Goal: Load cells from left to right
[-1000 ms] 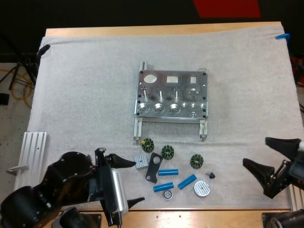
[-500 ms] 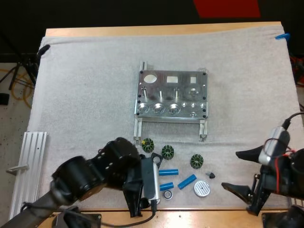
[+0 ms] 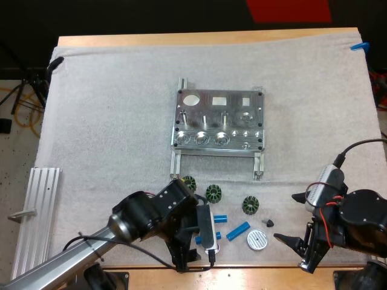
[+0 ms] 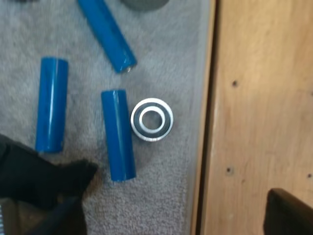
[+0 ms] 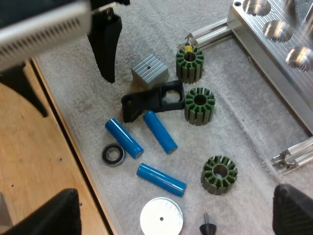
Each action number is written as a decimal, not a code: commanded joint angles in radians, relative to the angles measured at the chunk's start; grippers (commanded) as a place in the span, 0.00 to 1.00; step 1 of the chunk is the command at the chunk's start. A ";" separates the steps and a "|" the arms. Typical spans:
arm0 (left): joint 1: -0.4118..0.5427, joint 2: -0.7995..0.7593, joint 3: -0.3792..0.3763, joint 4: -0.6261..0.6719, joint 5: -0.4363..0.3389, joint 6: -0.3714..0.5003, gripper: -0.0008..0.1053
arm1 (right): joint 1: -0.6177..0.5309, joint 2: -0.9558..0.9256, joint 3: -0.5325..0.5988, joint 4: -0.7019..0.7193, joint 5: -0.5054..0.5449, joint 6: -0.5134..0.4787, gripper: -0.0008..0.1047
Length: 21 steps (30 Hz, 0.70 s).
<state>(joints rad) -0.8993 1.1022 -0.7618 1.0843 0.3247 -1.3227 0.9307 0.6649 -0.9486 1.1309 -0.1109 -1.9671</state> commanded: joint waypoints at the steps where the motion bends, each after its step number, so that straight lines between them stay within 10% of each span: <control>1: -0.005 0.015 0.001 -0.021 -0.016 0.005 0.57 | 0.003 -0.001 -0.008 0.003 0.003 -0.003 0.73; 4: -0.005 0.059 0.007 -0.052 -0.015 0.005 0.45 | 0.003 -0.001 -0.008 0.003 0.003 -0.003 0.73; 21: -0.151 0.353 0.007 -0.182 -0.245 -0.005 0.49 | 0.003 -0.001 -0.008 0.003 0.003 0.013 0.73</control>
<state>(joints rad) -1.0473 1.4523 -0.7539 0.9066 0.1017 -1.3227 0.9307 0.6647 -0.9486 1.1344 -0.1084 -1.9556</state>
